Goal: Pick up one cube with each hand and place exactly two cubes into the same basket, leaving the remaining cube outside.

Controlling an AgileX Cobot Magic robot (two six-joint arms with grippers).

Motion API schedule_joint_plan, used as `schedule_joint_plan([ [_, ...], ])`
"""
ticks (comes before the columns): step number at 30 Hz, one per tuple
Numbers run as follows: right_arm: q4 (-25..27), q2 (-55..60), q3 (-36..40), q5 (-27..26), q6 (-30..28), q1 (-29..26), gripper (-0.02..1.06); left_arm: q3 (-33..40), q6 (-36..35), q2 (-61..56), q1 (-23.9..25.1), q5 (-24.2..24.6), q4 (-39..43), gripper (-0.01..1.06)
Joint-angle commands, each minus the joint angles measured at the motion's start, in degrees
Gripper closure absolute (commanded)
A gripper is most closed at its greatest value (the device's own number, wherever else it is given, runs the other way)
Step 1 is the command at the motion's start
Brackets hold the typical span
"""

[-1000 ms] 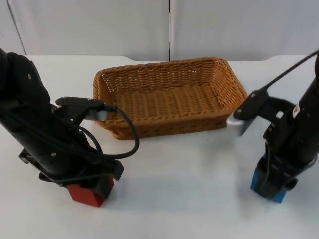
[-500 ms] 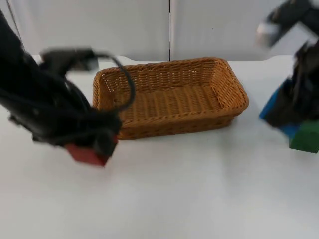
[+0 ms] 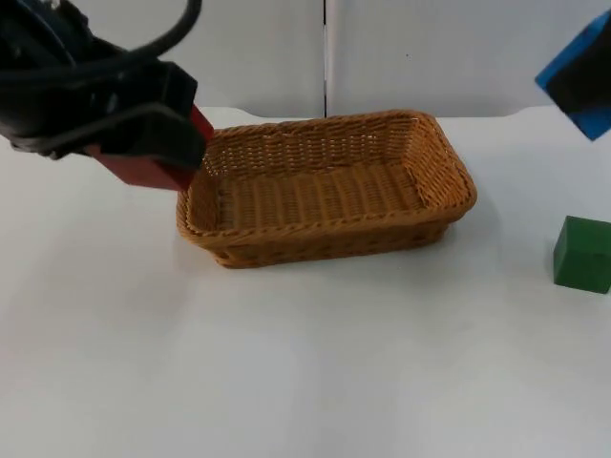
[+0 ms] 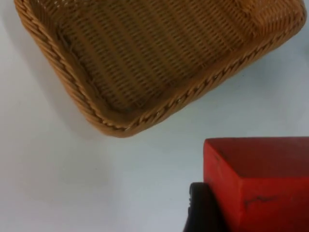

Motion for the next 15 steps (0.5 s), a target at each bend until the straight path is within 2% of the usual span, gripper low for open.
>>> schedule_joint_plan([
  [1,1.6,-0.9,-0.4,-0.3,0.4,0.4,1.05,-0.1,-0.8,-0.8,-0.3,0.6,-0.9,1.05],
  [15,2.5,-0.8,-0.4,-3.4,0.4,0.4,1.05,-0.1,-0.8,-0.9,-0.3,0.6,-0.9,1.05],
])
